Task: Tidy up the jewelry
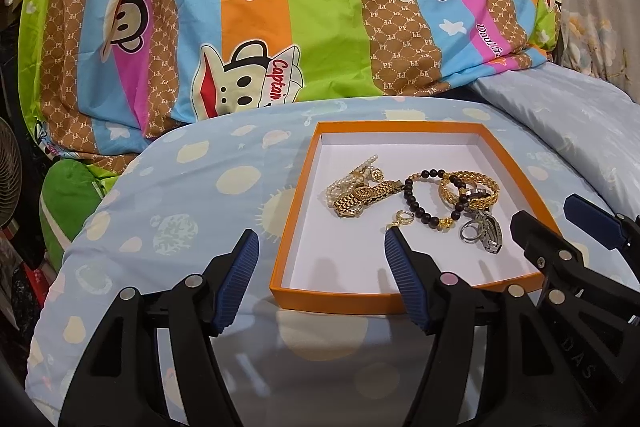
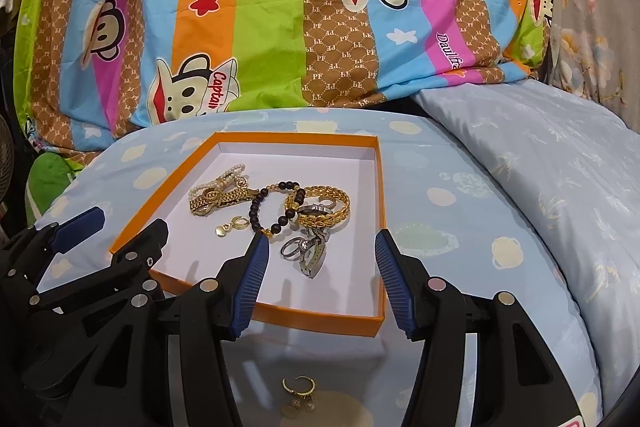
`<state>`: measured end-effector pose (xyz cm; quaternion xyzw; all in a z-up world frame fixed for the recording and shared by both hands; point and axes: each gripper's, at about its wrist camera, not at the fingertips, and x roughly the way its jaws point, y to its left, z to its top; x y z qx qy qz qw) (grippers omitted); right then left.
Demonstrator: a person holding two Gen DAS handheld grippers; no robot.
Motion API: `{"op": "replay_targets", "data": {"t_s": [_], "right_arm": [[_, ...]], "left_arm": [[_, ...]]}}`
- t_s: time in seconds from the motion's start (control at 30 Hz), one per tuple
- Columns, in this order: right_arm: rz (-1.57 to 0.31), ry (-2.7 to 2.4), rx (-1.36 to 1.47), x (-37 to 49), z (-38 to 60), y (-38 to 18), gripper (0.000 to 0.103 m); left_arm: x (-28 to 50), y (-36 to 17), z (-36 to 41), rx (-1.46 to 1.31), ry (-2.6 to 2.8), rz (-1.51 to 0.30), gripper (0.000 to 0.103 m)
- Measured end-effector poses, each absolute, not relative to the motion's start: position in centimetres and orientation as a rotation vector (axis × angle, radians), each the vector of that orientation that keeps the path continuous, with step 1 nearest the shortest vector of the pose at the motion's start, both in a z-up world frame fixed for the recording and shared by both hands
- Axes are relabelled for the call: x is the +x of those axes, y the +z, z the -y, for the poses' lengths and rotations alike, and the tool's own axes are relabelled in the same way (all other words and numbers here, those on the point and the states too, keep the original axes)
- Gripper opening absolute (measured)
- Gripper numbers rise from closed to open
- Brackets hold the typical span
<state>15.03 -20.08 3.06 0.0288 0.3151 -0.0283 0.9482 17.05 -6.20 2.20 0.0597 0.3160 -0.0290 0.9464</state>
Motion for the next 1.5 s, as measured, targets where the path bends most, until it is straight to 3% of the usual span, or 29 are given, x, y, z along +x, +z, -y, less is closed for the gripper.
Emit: {"op": "replay_targets", "data": {"t_s": [1.5], "right_arm": [[-0.64, -0.059, 0.051, 14.98, 19.93, 3.16, 0.056]], "left_arm": [[17.12, 2.13, 5.95, 0.126, -0.043, -0.652, 0.065]]}}
